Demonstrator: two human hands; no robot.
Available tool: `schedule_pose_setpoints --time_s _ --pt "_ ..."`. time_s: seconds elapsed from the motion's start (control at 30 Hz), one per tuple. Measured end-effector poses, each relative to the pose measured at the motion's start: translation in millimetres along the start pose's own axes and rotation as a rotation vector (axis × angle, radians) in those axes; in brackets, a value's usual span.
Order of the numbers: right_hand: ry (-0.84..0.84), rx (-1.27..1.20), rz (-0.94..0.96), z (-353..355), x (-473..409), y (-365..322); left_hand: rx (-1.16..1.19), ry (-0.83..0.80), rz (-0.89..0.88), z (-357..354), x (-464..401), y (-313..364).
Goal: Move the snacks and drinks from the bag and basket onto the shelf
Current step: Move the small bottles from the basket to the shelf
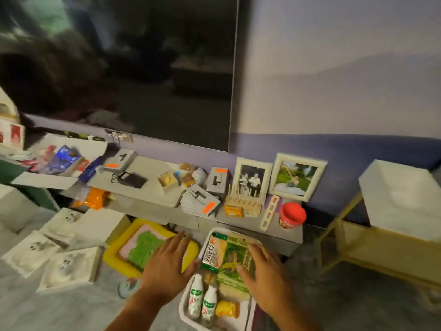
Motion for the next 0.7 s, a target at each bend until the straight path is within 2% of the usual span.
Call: schedule_pose_setpoints --time_s 0.17,0.3,0.47,0.7 --pt "-0.025 -0.082 -0.189 -79 6 0 0.003 -0.09 -0.122 -40 -20 -31" --pt "-0.055 -0.136 -0.287 -144 -1 8 0.02 -0.125 -0.121 -92 -39 -53" --pt "-0.058 -0.18 -0.344 -219 -20 31 0.081 -0.239 -0.06 -194 -55 -75" --pt "-0.061 -0.255 -0.429 -329 -28 78 -0.025 -0.329 -0.174 -326 -68 -74"
Point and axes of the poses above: each hand's wrist, its own x-axis away from the middle knuckle, its own z-axis out of the back of the hand, y = z × x, the point moved 10 cm from there along -x, towards the middle knuckle, and after that the axes turned 2 degrees about -x, right-handed, at the moved point
